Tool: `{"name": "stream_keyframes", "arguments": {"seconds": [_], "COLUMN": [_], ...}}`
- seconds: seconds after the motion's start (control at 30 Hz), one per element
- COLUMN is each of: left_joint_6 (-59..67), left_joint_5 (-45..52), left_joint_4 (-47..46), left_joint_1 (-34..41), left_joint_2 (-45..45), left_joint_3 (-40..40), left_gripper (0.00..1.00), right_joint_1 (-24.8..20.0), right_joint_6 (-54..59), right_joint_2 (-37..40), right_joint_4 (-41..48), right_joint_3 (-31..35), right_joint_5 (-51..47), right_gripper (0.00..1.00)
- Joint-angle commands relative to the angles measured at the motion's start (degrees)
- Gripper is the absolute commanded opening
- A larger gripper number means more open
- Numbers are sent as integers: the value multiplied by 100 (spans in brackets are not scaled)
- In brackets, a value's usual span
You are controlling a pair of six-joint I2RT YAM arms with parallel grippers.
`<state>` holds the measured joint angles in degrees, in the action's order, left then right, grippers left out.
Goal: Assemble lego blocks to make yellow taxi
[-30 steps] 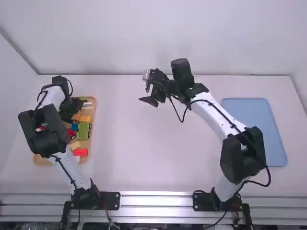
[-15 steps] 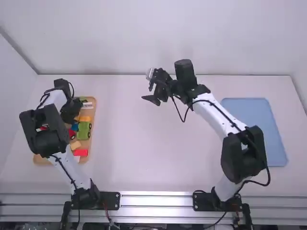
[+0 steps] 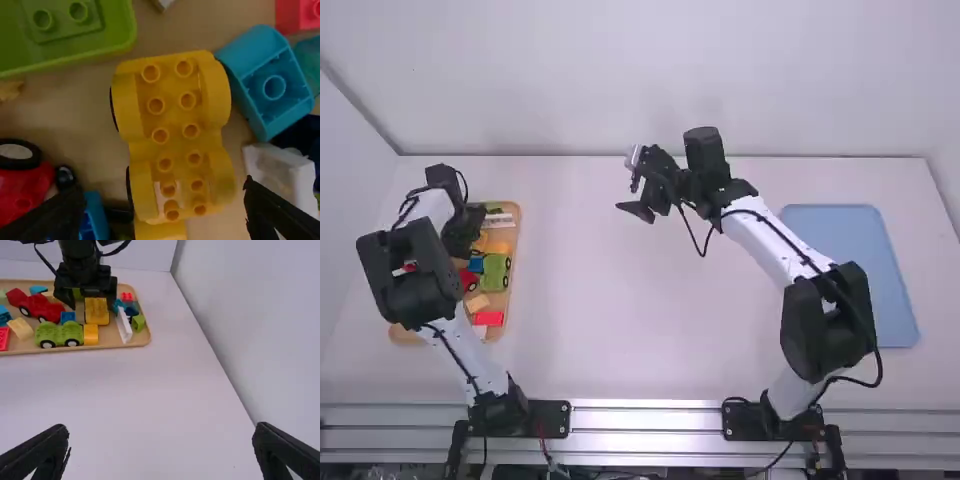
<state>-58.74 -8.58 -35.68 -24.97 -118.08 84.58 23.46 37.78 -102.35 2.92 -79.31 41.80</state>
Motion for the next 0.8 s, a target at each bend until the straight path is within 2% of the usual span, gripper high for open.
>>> {"name": "stream_keyframes", "arguments": {"seconds": [0.0, 0.27, 0.5, 0.57, 0.63, 0.77], "left_joint_6": [20, 28, 61, -2, 4, 33], "left_joint_5": [61, 304, 295, 267, 151, -4], "left_joint_4": [-11, 236, 221, 201, 127, 46], "left_joint_1": [-11, 7, 0, -2, -44, -37], "left_joint_2": [-116, -505, -610, -610, -610, -612], "left_joint_3": [-33, -9, -4, -7, -7, -7], "left_gripper": [84, 83, 75, 66, 63, 41], "right_joint_1": [20, 22, 17, 15, 15, 17], "right_joint_6": [-28, -28, -28, -28, -31, -26], "right_joint_2": [-68, -68, -68, -68, -68, -68], "right_joint_4": [4, 9, 7, 7, 7, 20], "right_joint_3": [33, 33, 33, 33, 33, 33], "right_joint_5": [35, 31, 11, 9, 11, 11], "right_gripper": [98, 98, 98, 98, 98, 98]}}
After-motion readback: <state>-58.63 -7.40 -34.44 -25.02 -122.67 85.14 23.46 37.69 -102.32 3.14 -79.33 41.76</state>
